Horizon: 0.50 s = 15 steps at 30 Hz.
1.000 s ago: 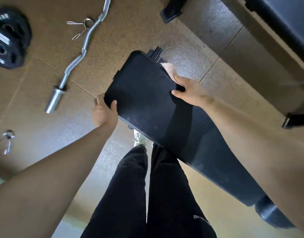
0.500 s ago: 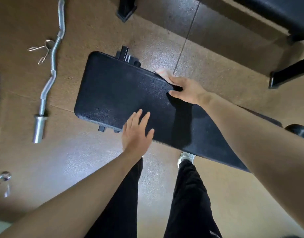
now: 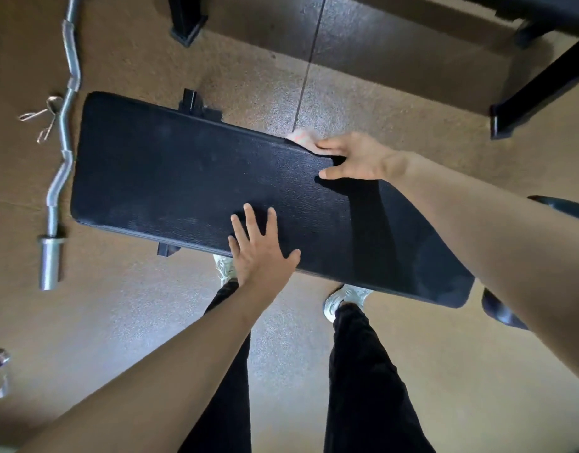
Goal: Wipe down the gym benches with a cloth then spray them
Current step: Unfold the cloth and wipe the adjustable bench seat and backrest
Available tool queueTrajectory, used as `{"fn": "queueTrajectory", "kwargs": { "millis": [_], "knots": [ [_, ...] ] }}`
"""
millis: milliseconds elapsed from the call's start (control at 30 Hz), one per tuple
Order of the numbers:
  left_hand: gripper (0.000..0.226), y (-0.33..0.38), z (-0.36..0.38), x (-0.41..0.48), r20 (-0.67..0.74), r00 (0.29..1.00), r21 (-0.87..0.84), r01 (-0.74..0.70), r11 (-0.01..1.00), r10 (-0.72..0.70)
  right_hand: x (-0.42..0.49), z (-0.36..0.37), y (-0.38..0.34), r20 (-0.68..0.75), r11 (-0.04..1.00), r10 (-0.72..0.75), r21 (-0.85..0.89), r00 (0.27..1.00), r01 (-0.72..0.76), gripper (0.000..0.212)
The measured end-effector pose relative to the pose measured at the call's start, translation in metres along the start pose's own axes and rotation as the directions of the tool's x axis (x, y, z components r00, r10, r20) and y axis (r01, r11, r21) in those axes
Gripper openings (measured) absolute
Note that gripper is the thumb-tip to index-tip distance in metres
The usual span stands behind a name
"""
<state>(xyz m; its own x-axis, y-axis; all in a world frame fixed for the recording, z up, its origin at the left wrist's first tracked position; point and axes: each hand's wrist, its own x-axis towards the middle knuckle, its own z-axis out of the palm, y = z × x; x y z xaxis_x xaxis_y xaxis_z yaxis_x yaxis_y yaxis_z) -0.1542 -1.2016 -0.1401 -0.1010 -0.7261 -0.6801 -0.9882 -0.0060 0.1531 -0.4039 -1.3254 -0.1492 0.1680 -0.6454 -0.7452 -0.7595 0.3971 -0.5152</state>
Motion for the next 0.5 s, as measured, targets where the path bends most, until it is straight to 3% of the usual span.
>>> {"fn": "queueTrajectory", "kwargs": {
  "millis": [133,300,500],
  "knots": [
    [0.097,0.032,0.011,-0.005,-0.055,0.998,0.027,0.041,0.999,-0.040,-0.020,-0.008,0.038,-0.036,1.000,0.008,-0.025,0.999,-0.009,0.078],
    [0.093,0.086,0.029,-0.015,-0.036,0.996,0.065,-0.075,0.995,0.077,-0.047,-0.015,0.089,-0.055,0.999,0.040,0.038,0.998,-0.038,0.078],
    [0.120,0.122,0.052,-0.020,0.002,0.998,0.187,-0.054,0.981,0.055,-0.086,-0.025,0.147,-0.100,0.996,0.082,-0.032,0.992,-0.085,0.081]
  ]
}}
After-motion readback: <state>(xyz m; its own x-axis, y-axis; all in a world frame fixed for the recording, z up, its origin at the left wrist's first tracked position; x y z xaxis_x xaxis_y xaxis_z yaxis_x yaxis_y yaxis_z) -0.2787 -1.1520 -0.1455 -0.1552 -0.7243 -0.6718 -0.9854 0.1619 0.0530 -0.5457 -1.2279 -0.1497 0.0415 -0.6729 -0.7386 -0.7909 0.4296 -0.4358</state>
